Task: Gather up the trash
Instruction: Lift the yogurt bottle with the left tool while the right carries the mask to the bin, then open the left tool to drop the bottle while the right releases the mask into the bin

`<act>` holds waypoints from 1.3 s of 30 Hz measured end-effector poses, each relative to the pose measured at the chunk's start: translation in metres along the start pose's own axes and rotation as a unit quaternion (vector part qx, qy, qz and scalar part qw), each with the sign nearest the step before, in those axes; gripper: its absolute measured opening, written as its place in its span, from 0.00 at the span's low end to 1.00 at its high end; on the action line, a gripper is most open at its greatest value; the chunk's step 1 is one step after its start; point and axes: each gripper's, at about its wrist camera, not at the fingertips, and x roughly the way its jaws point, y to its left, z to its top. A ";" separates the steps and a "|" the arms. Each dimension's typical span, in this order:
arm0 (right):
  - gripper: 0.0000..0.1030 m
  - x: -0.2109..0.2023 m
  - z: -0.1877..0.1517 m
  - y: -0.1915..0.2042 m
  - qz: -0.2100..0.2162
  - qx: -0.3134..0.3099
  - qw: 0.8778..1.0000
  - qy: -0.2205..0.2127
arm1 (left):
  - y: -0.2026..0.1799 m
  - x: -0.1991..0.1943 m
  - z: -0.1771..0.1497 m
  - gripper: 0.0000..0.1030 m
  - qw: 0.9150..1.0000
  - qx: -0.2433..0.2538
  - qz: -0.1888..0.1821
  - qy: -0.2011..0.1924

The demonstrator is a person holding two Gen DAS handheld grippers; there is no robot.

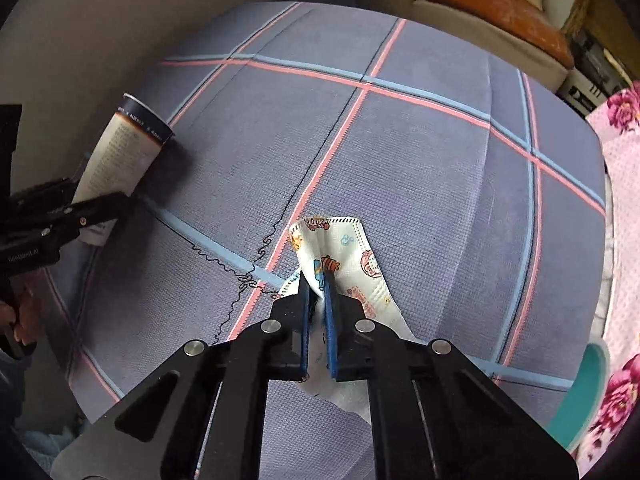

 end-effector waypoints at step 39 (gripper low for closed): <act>0.06 -0.229 -0.153 -0.206 -0.004 0.241 0.936 -0.257 | -0.305 0.052 -0.014 0.46 0.976 0.205 -0.056 0.049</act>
